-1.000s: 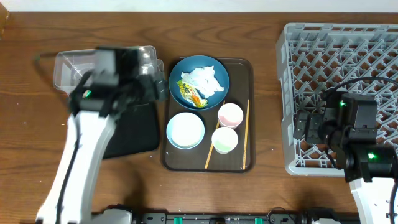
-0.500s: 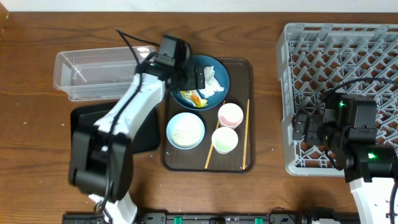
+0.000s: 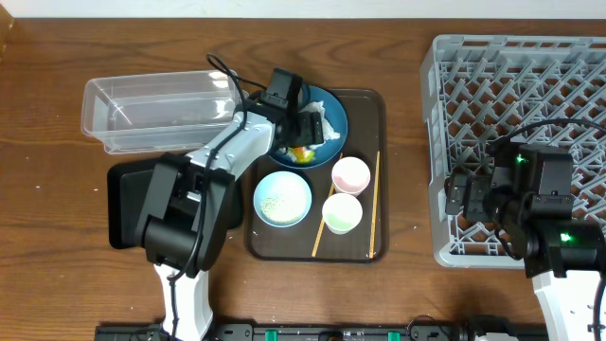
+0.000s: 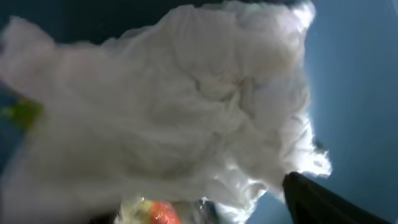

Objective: Sort waste into correct bins and load items into the dishwasher rack
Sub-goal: 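Reach the left gripper to the blue plate and grasp the wrapper and tissue, then carry the wrapper and tissue left and drop them into the clear bin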

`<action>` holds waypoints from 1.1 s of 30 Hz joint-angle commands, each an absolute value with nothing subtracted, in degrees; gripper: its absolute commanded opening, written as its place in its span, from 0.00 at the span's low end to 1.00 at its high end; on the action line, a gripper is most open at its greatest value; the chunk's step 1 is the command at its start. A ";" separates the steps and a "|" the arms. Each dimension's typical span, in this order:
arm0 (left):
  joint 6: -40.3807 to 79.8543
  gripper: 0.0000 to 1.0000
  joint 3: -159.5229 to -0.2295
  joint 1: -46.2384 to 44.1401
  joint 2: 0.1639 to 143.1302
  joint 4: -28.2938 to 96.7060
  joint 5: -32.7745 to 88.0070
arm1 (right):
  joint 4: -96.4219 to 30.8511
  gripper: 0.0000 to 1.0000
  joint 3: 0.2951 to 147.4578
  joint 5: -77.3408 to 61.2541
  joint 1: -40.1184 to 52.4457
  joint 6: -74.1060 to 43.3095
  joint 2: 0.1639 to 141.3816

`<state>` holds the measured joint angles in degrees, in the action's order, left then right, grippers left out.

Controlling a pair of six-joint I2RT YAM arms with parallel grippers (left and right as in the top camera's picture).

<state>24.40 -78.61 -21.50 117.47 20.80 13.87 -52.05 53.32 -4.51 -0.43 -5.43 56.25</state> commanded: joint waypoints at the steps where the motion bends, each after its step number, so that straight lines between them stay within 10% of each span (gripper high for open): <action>1: 24.34 0.72 -79.48 -22.41 119.11 20.45 12.78 | -52.21 0.99 54.61 -4.99 -0.58 -5.58 55.99; 12: 24.29 0.07 -79.48 -22.31 116.88 20.86 12.60 | -52.60 0.99 54.61 -4.97 -0.58 -5.54 55.99; 33: 19.75 0.06 -79.48 -9.41 94.76 29.45 1.87 | -52.71 0.99 54.61 -4.95 -0.58 -5.50 55.99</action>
